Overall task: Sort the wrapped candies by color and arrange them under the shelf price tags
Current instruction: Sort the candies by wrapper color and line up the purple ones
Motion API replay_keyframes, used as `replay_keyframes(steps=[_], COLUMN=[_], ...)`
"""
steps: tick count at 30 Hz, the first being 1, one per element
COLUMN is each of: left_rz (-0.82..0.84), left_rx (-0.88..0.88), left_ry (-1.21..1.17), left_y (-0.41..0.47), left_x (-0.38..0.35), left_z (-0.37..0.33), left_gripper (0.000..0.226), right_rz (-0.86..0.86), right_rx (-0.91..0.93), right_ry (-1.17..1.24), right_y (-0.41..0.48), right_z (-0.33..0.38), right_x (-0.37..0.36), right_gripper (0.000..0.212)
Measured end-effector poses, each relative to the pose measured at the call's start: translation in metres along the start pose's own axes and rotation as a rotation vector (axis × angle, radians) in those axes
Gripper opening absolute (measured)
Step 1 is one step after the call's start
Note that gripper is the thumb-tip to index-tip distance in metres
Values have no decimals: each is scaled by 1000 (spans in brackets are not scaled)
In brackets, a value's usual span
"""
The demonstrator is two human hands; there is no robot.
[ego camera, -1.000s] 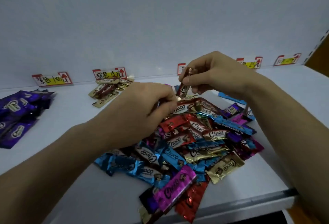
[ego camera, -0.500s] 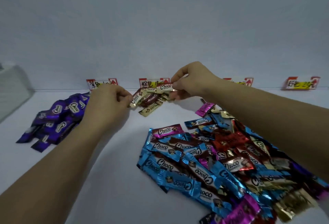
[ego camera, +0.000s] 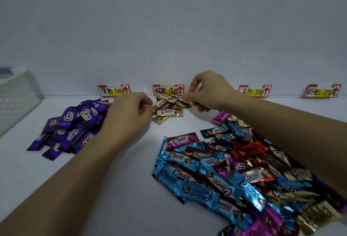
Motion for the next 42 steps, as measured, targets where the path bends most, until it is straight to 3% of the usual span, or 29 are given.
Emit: replay_keyframes(steps=[3,7,10,15,19,22,27,32,37,42], left_rz=[135,391,386,370,353,375,443,545,569,336], left_rx=[-151,-181,-214,-292,-373,-475,-544,-558,-485,-308], left_ry=[50,92,84,88,103,116,194,110,87,-38], left_y=[0,-12,-15,-26,-31,-26,6,17,16,15], left_x=[-20,-50,-48,-46,-41,-50,-104,-134,-126,-87], left_z=[-20,-28,-31,-51,-82,-120,-163,-163,-160,-147], left_gripper=[46,58,57,58,55,43,70,31,18,9], right_rz=[-56,-25,-11,-144,40,110,156,197,59,-86], right_rx=[104,135,136,173,164,126,137,127,169,176], right_ry=[-80,-108,-150,-251,-417,-394,-407,-379,-255,-141], right_y=[-16,-38,-50,-59,-61,-64,-70,-69,-67,-67], right_z=[-7,-29,-48,-83,-105,-111,-111,-117,-106,-96], right_x=[26,44,59,94,85,81,86,92,104,103], right_gripper=[16,3,8,18,16,15,10,16,9,10])
Point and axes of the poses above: each hand's wrist, its own y-axis towards the middle knuckle, its own x-axis out of the back of the hand, z = x × y, the point moved 8 cm from there along y, towards the middle knuckle, and after that the axes turned 7 degrees about -z, right-handed, at the moved point
